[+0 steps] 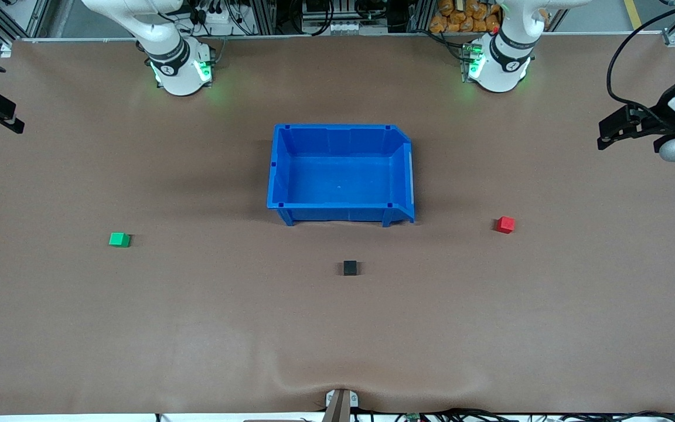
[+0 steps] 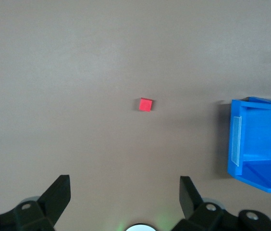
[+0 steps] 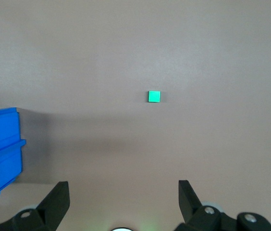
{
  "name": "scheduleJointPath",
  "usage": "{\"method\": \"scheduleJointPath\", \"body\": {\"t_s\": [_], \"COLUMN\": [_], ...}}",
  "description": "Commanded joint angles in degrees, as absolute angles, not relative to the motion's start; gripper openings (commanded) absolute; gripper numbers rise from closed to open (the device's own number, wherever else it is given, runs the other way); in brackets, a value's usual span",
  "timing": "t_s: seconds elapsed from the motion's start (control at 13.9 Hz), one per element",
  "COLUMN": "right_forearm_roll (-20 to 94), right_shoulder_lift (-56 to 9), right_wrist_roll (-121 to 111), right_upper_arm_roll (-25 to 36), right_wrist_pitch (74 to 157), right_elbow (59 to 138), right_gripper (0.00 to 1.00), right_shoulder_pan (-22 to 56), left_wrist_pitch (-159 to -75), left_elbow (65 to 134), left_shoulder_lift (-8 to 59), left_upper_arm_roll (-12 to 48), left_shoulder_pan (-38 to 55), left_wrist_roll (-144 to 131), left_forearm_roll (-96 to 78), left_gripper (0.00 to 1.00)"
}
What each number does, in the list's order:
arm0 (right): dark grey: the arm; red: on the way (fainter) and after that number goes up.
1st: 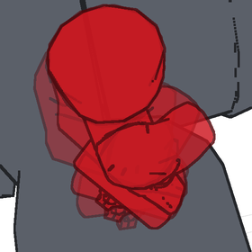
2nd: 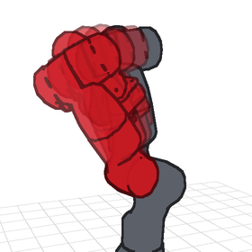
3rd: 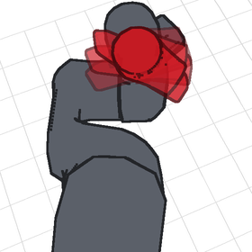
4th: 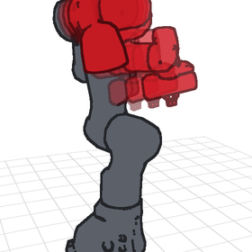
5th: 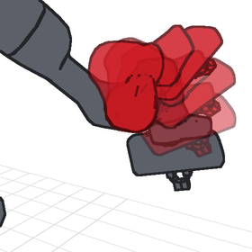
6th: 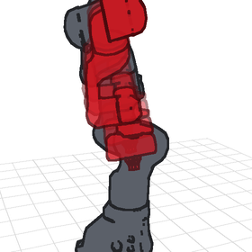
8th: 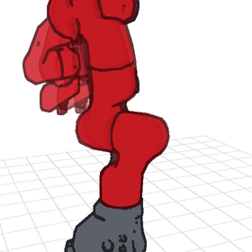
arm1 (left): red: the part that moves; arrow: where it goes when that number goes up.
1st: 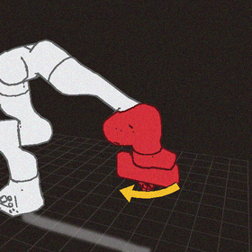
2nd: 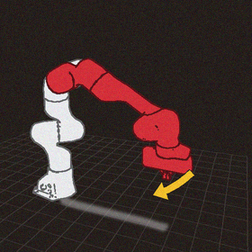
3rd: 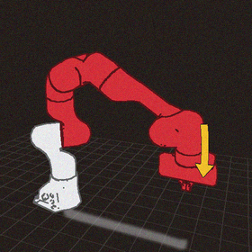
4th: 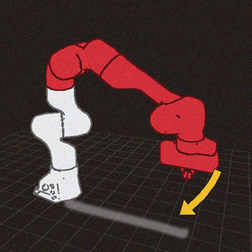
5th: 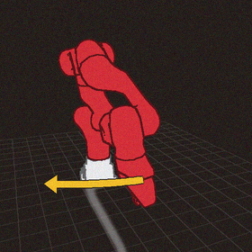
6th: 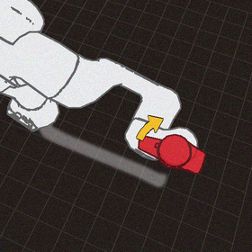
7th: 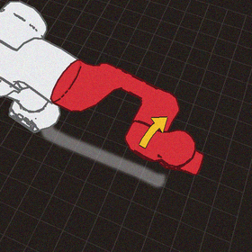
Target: Attach green and red cubes to black cube
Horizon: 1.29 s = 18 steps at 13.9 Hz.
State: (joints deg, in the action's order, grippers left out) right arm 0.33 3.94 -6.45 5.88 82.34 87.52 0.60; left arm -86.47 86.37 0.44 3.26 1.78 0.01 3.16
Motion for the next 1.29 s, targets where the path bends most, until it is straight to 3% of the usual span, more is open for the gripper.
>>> {"method": "scheduleJointPath", "body": {"t_s": [0.0, 0.86, 1.22], "right_forearm_roll": [0.9, 0.7, 0.3], "right_shoulder_lift": [5.5, 3.6, 1.9], "right_wrist_roll": [-6.3, -6.6, -6.2], "right_upper_arm_roll": [6.2, 6.2, 6.3], "right_wrist_pitch": [82.4, 83.2, 83.1], "right_elbow": [88.9, 88.2, 88.1], "right_gripper": [1.00, 1.00, 1.00], "right_shoulder_pan": [1.0, 0.4, 0.4], "left_wrist_pitch": [-86.6, -87.1, -89.8], "left_elbow": [85.7, 86.7, 91.0], "left_shoulder_lift": [0.4, 3.5, 3.8], "left_upper_arm_roll": [3.4, 3.7, 3.9], "left_shoulder_pan": [1.5, 1.7, 1.7], "left_wrist_roll": [0.6, -1.2, -1.2], "left_forearm_roll": [2.3, 2.4, 2.3], "left_gripper": [1.00, 1.00, 1.00]}}
